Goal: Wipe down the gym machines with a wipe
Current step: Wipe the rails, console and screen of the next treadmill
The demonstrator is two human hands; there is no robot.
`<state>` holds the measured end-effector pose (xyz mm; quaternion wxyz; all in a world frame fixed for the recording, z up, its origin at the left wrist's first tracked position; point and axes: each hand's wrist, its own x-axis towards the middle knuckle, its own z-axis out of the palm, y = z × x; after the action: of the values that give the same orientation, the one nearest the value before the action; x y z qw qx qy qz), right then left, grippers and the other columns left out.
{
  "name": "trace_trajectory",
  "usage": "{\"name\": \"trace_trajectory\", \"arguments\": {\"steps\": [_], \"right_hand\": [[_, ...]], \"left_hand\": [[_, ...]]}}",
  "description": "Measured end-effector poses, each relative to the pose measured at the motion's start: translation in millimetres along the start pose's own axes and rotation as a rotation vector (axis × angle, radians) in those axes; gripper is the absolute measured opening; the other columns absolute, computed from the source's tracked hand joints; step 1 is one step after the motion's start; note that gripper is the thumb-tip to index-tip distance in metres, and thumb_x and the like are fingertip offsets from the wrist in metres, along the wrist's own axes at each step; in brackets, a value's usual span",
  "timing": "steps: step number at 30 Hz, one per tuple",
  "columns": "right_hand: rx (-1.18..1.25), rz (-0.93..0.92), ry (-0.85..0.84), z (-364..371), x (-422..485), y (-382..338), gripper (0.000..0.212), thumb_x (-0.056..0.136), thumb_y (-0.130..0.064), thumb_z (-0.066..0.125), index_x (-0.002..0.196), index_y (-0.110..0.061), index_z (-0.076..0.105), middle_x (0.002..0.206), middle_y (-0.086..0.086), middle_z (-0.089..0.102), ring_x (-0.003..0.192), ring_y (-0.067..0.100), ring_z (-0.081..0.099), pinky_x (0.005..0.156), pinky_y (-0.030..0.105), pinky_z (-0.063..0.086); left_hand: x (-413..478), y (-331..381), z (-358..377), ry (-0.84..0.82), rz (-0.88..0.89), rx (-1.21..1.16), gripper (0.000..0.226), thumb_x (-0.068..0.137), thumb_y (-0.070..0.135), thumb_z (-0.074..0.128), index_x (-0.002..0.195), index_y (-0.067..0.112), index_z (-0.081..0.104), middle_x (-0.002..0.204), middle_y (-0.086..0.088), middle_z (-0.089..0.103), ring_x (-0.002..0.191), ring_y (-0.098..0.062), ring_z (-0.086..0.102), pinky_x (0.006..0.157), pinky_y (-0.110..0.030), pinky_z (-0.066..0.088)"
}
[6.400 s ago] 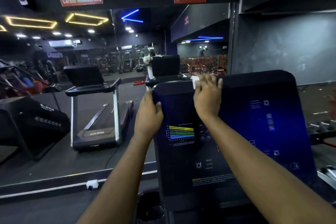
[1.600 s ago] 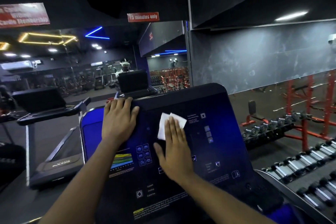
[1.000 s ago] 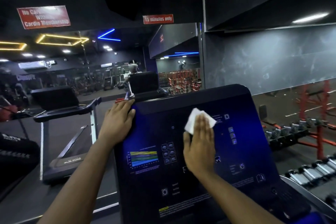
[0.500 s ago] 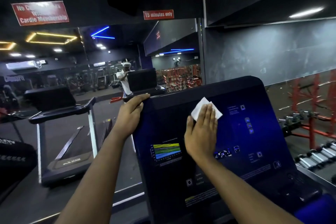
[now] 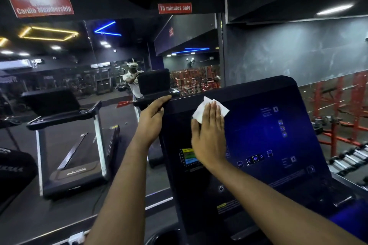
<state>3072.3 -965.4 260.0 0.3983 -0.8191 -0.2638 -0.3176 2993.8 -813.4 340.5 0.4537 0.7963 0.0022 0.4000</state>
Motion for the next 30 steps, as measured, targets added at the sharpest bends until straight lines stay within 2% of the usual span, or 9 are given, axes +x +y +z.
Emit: {"name": "trace_trajectory", "arguments": {"steps": [3, 7, 10, 14, 17, 22, 24, 27, 30], "right_hand": [[0.016, -0.207, -0.100, 9.1, -20.4, -29.3, 0.071, 0.106, -0.050, 0.026, 0.162, -0.011, 0.004, 0.170, 0.004, -0.002, 0.156, 0.017, -0.007, 0.127, 0.040, 0.005], [-0.072, -0.484, -0.259, -2.0, -65.5, -7.3, 0.067, 0.109, -0.046, 0.031, 0.162, -0.021, -0.001, 0.169, -0.007, -0.010, 0.155, 0.010, -0.010, 0.127, 0.040, 0.008], [-0.080, -0.436, -0.235, -1.1, -54.1, -10.4, 0.063, 0.110, -0.045, 0.029, 0.163, -0.022, 0.003, 0.170, -0.008, -0.007, 0.155, 0.008, -0.010, 0.127, 0.041, 0.010], [0.008, -0.301, -0.166, 9.6, -17.5, -48.6, 0.062, 0.109, -0.045, 0.027, 0.163, -0.021, 0.006, 0.170, -0.006, -0.003, 0.155, 0.008, -0.011, 0.127, 0.039, 0.004], [-0.029, -0.407, -0.209, 6.5, -38.7, -38.2, 0.064, 0.109, -0.040, 0.034, 0.163, -0.024, 0.004, 0.170, -0.008, -0.004, 0.155, 0.010, -0.009, 0.127, 0.041, 0.009], [-0.108, -0.581, -0.361, -7.0, -102.1, 10.2, 0.065, 0.110, -0.044, 0.032, 0.162, -0.024, 0.000, 0.169, -0.010, -0.009, 0.155, 0.009, -0.009, 0.126, 0.041, 0.011], [-0.118, -0.535, -0.319, -5.9, -84.5, 16.2, 0.063, 0.110, -0.044, 0.031, 0.163, -0.023, 0.003, 0.170, -0.008, -0.006, 0.155, 0.010, -0.007, 0.126, 0.042, 0.013], [-0.103, -0.294, -0.172, -3.2, -34.5, 3.5, 0.063, 0.109, -0.045, 0.026, 0.163, -0.020, 0.003, 0.170, -0.003, -0.005, 0.155, 0.012, -0.009, 0.127, 0.041, 0.010], [-0.059, -0.181, -0.130, 1.6, -32.5, -11.9, 0.066, 0.108, -0.045, 0.025, 0.162, -0.016, 0.001, 0.170, -0.001, -0.007, 0.156, 0.014, -0.011, 0.128, 0.041, 0.007]], "left_hand": [[0.5, 0.3, -3.0, -0.014, 0.002, 0.013, 0.052, 0.096, -0.013, 0.042, 0.131, 0.016, 0.065, 0.127, 0.013, 0.063, 0.112, 0.020, 0.053, 0.097, -0.002, 0.037], [-9.0, -9.2, -14.2, -0.050, -0.038, -0.035, 0.049, 0.104, -0.002, 0.042, 0.141, 0.028, 0.056, 0.143, 0.013, 0.055, 0.132, 0.009, 0.045, 0.108, -0.007, 0.033], [-27.4, -17.2, -18.7, -0.058, -0.060, -0.039, 0.056, 0.105, -0.001, 0.040, 0.151, 0.032, 0.043, 0.156, 0.015, 0.040, 0.148, -0.002, 0.029, 0.121, -0.020, 0.023], [-42.3, -20.9, -19.6, -0.061, -0.045, 0.006, 0.062, 0.102, -0.008, 0.038, 0.155, 0.024, 0.038, 0.158, 0.013, 0.038, 0.142, 0.009, 0.032, 0.111, -0.005, 0.026], [-47.6, -19.4, -16.6, -0.018, -0.051, -0.043, 0.056, 0.104, -0.007, 0.038, 0.154, 0.019, 0.039, 0.158, 0.011, 0.038, 0.131, 0.022, 0.036, 0.105, -0.001, 0.029], [-64.4, -17.6, -0.9, 0.062, -0.025, -0.016, 0.060, 0.104, -0.007, 0.037, 0.156, 0.023, 0.034, 0.162, 0.011, 0.030, 0.148, 0.003, 0.023, 0.124, -0.025, 0.020], [-77.3, -17.6, 7.3, 0.100, 0.016, 0.080, 0.064, 0.101, -0.004, 0.038, 0.158, 0.021, 0.030, 0.164, 0.009, 0.025, 0.148, 0.007, 0.018, 0.123, -0.018, 0.017], [-96.9, -20.1, 11.3, 0.104, 0.047, 0.159, 0.065, 0.098, 0.006, 0.041, 0.159, 0.021, 0.027, 0.165, 0.010, 0.021, 0.145, 0.015, 0.016, 0.111, -0.002, 0.019], [-107.1, -24.8, 11.1, 0.064, 0.014, 0.164, 0.068, 0.100, -0.005, 0.042, 0.160, 0.023, 0.024, 0.165, 0.013, 0.020, 0.150, 0.005, 0.016, 0.114, -0.006, 0.018]]}}
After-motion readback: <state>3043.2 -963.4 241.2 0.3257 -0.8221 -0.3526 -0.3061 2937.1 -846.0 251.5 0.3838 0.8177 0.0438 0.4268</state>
